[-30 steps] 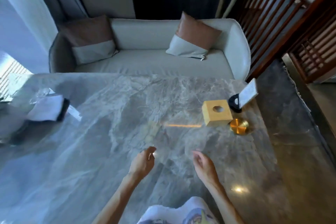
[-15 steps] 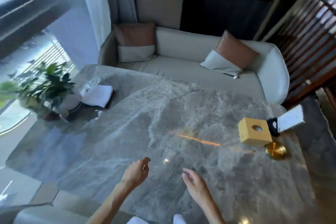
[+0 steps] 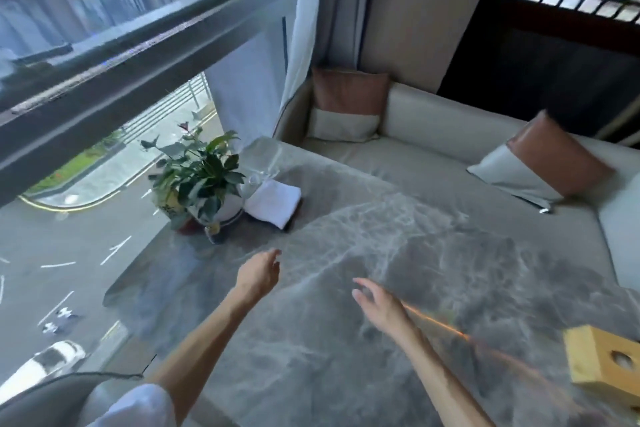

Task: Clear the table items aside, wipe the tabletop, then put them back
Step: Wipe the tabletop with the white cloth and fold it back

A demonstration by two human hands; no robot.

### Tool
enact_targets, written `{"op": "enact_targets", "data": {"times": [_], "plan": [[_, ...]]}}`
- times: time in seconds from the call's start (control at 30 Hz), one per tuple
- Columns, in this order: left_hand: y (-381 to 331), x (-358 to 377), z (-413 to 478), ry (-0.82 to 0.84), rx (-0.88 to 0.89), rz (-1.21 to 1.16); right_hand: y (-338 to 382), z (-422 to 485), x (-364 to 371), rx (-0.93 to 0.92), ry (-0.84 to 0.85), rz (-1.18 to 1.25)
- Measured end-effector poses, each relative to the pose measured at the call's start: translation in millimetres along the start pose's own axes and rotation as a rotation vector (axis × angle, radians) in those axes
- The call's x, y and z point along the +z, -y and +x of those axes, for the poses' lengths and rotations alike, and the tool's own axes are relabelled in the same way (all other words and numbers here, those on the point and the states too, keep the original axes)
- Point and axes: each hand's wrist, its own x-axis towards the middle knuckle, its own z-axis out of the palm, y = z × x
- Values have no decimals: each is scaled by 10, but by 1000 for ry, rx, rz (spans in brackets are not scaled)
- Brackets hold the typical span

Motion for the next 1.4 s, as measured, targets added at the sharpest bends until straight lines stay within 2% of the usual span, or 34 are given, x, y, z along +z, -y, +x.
{"op": "enact_targets", "data": {"times": [0.1,0.23,0.3,0.37,0.53,0.7,0.8,0.83,0.93,1.07,1.13,1.23,1.3,1.4], "plan": [[330,-132,624,-14,32,-41,501,595,262,16,35,-56],[721,-140,1429,76,61,2,1050,1420,596,56,81,-132],[654,-160,1467,65,116,63,1228,1533,619,43,106,-138],[998,-96,2209,134,189,124,1540,2400,869,71,137,-124],[962,-9,2353,221,269,289,1733,2758,960,-6,183,-285],[1073,83,2611,275,307,235,1702,3171,1164,-48,207,-455],[1142,31,2737,218,254,366,1645,3252,1258,-63,208,-504],[1138,19,2763,288,252,353,1659,3266,1270,-71,186,-521],[1120,107,2826,362,334,354,1700,3262,1270,-65,133,-522],[1094,0,2615,213,395,223,1828,3192,1107,-63,111,-435],[1146,43,2463,137,394,198,1874,3134,969,-114,120,-482],[1092,-88,2296,119,323,213,1906,2934,693,-201,112,-554],[1018,-162,2202,82,341,158,1823,2700,466,-200,102,-487],[758,-296,1954,170,475,-28,1439,2255,96,-147,201,-232]]}}
